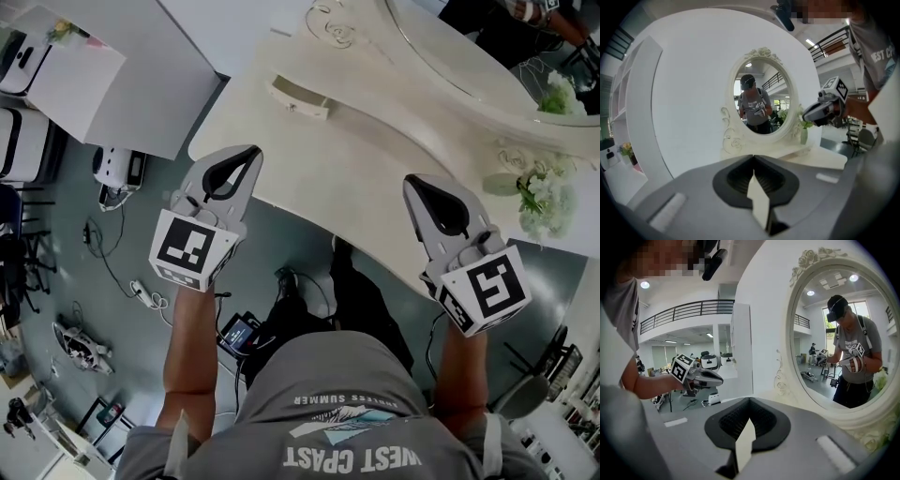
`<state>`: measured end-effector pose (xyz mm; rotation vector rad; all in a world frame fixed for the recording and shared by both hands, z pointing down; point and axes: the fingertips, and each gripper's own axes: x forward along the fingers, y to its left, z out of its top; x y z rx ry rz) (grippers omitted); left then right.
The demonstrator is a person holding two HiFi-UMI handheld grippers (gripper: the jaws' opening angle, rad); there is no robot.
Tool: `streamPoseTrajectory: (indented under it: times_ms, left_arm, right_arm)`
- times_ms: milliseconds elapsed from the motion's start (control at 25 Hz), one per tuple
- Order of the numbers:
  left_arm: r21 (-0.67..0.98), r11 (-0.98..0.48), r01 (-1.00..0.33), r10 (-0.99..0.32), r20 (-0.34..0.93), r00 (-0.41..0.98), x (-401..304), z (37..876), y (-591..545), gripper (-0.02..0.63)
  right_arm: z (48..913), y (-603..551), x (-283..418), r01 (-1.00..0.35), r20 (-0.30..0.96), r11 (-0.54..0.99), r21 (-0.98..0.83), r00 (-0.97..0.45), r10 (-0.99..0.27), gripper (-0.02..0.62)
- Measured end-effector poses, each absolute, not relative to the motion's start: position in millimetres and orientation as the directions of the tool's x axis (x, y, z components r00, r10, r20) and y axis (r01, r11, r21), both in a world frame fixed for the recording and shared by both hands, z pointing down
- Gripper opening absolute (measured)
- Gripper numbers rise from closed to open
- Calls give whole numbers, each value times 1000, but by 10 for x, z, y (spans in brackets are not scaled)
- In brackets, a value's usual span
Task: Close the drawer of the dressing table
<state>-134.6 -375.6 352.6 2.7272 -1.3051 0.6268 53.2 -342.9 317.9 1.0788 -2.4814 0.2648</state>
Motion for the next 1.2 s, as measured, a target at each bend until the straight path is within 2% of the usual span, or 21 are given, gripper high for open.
streamPoseTrajectory:
  times_ms: [560,1200]
  left_arm:
    - [-94,-643,-760,-710,445,545,-1194,4169,-4209,5]
    - [-53,-626,-778,-684,517,515,-1207,4958,-4650,55]
  right_arm:
    - [3719,-3625,771,-745,493,665,-54,-599,-631,2]
    - [4334,-3775,878,-763,542,638,-108,-583,-605,2]
